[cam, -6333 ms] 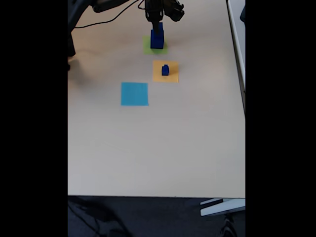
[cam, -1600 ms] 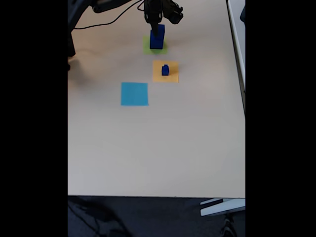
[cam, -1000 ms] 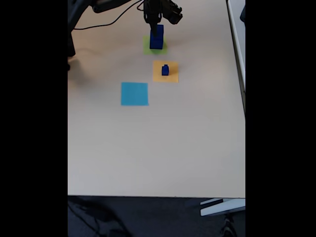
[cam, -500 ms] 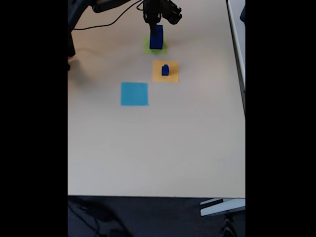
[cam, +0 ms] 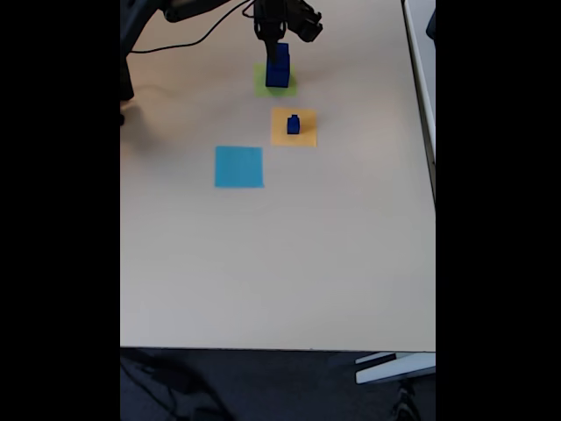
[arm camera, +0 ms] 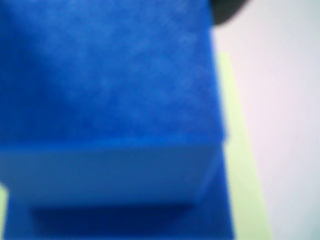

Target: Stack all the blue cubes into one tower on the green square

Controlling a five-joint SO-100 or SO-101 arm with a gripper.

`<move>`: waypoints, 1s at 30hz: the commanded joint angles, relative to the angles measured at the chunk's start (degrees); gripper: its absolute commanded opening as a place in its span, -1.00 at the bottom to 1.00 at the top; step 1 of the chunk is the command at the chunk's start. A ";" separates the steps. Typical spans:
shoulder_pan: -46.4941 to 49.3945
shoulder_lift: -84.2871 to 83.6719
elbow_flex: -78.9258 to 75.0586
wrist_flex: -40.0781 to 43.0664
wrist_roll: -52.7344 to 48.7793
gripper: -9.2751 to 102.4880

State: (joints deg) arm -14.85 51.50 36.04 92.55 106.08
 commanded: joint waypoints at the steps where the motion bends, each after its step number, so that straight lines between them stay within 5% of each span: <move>1: -0.26 4.22 -3.16 0.00 0.09 -0.76; 30: -0.26 3.87 -3.16 -1.23 -1.05 -0.61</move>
State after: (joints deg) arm -14.85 51.50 36.04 92.29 105.64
